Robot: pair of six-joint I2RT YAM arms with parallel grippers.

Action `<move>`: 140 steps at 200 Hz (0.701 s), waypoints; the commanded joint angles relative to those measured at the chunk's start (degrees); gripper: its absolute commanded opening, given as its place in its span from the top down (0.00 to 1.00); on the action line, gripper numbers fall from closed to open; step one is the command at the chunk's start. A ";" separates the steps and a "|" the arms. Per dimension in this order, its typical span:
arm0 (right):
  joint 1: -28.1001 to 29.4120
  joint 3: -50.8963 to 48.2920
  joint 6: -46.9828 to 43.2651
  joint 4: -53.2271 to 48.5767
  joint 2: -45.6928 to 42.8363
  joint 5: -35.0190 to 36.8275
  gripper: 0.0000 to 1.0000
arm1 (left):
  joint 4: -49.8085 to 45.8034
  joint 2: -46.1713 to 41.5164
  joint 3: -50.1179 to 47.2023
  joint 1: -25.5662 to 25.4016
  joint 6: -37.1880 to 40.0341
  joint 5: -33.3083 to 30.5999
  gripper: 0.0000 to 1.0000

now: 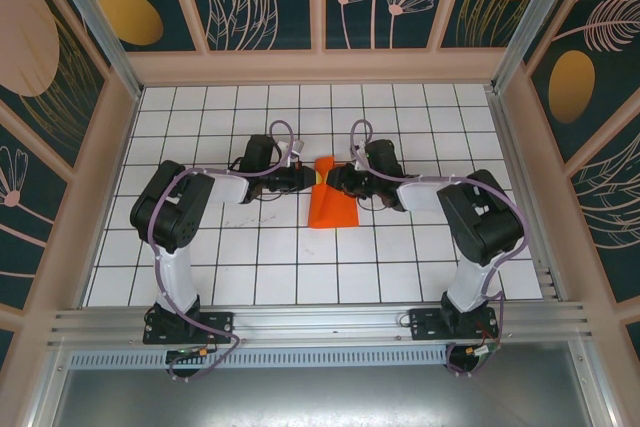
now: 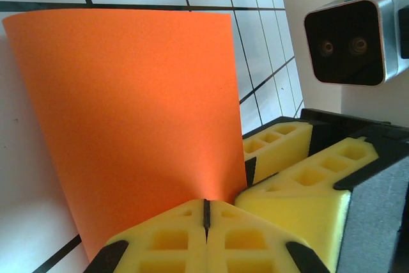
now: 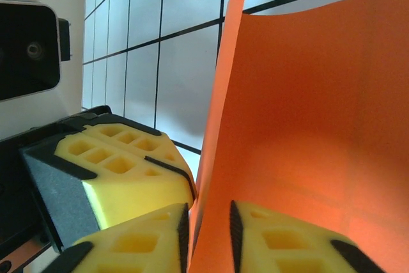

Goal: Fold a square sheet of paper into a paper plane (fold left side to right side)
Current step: First fold in half a square sheet of paper at the center of the table.

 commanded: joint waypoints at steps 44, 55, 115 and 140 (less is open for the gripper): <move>0.43 3.56 -2.88 -3.29 0.70 1.27 0.99 | -1.04 -2.66 0.24 -0.42 1.67 -1.40 0.82; 0.30 4.18 -4.33 -5.62 0.75 2.65 0.99 | -2.24 -4.46 -0.28 -0.40 2.58 -2.50 0.76; -0.96 7.22 -11.30 -16.39 1.28 9.57 0.98 | -11.82 -10.50 -1.39 -0.34 7.65 -10.71 0.57; -1.63 7.62 -12.95 -18.69 1.35 11.63 0.98 | -12.61 -9.46 -1.16 -0.43 7.83 -11.59 0.53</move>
